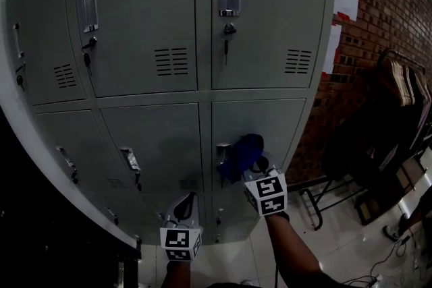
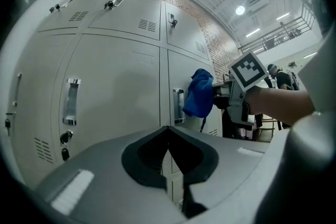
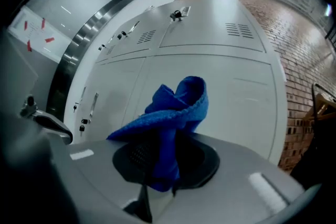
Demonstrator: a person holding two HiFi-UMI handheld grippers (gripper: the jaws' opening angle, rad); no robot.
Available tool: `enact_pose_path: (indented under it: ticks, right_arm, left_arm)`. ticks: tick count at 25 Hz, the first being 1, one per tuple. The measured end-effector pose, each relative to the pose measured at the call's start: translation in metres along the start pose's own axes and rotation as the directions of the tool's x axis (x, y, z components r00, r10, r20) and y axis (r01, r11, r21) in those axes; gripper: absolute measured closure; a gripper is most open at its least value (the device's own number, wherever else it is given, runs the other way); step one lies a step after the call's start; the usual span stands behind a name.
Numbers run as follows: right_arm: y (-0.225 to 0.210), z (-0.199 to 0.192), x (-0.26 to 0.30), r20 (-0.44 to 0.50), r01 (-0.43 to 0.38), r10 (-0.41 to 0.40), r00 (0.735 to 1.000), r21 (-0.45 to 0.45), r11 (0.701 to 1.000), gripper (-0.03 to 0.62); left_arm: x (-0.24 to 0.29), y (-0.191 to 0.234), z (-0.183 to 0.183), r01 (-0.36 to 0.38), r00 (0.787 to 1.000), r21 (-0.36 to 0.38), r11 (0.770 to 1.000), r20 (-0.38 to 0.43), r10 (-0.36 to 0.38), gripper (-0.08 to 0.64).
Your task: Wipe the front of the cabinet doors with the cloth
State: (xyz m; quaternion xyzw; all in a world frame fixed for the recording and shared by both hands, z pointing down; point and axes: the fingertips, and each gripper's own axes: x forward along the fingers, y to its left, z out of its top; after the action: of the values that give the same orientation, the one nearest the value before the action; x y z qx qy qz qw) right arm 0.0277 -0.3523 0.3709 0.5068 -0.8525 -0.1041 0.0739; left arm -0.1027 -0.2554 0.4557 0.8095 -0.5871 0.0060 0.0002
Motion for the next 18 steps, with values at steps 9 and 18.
enact_pose_path:
  ticks: [9, 18]
  right_arm:
    - [0.059, 0.004, 0.03, -0.025, -0.092, 0.09, 0.996, -0.067, 0.994, 0.522]
    - [0.055, 0.001, 0.032, -0.026, -0.081, 0.079, 0.997, -0.078, 0.994, 0.523]
  left_arm:
    - [-0.011, 0.03, 0.0, -0.05, 0.999, -0.014, 0.999, 0.0, 0.05, 0.543]
    - [-0.014, 0.038, 0.0, -0.065, 0.998, -0.013, 0.998, -0.001, 0.064, 0.543]
